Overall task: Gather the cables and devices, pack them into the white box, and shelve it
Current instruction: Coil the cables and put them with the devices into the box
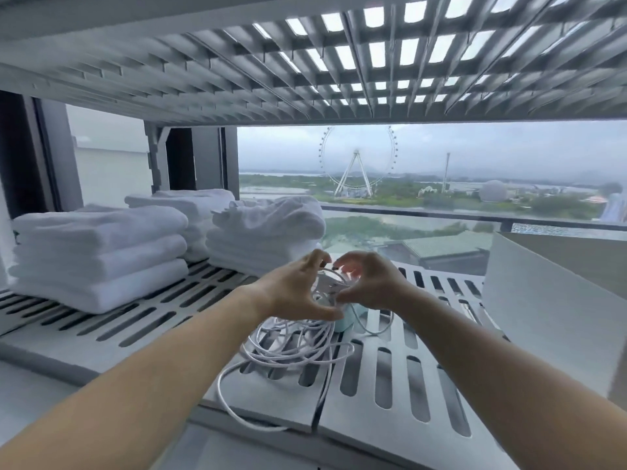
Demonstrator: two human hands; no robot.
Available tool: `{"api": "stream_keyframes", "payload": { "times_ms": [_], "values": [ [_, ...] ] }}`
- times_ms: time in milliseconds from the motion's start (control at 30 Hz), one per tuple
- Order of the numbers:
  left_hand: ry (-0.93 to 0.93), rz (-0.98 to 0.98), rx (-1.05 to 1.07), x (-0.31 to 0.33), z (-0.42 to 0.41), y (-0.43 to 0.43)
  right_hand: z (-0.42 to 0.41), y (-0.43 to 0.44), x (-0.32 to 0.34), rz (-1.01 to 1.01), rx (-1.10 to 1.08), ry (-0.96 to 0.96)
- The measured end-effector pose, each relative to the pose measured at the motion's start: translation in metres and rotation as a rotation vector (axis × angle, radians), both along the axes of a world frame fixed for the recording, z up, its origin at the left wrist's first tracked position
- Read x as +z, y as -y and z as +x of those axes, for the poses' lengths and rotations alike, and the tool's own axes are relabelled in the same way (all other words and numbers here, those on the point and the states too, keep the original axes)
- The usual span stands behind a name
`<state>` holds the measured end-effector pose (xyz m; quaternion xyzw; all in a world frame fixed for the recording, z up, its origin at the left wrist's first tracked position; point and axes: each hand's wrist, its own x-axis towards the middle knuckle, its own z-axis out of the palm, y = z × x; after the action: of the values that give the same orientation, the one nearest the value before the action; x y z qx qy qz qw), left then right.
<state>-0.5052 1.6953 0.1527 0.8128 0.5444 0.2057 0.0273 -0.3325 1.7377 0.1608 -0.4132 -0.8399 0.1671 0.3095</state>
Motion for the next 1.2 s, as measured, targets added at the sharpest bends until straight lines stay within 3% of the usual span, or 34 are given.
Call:
{"api": "stream_keyframes", "payload": {
  "times_ms": [267, 567, 900, 1067, 1200],
  "values": [
    [0.145, -0.144, 0.010, -0.006, 0.003, -0.012, 0.001, 0.000, -0.002, 0.091, 0.155, -0.111],
    [0.249, -0.095, 0.023, -0.002, -0.023, 0.000, 0.012, -0.001, 0.011, 0.132, 0.067, -0.059],
    [0.154, 0.046, 0.281, -0.002, -0.038, 0.006, -0.005, -0.001, 0.001, 0.088, 0.050, 0.106],
    [0.012, -0.101, 0.375, -0.011, -0.039, 0.003, -0.021, 0.000, -0.010, 0.064, 0.009, 0.270],
    [-0.065, -0.238, 0.347, -0.017, -0.034, 0.005, -0.025, -0.003, -0.015, 0.038, -0.005, 0.284]
  ]
}}
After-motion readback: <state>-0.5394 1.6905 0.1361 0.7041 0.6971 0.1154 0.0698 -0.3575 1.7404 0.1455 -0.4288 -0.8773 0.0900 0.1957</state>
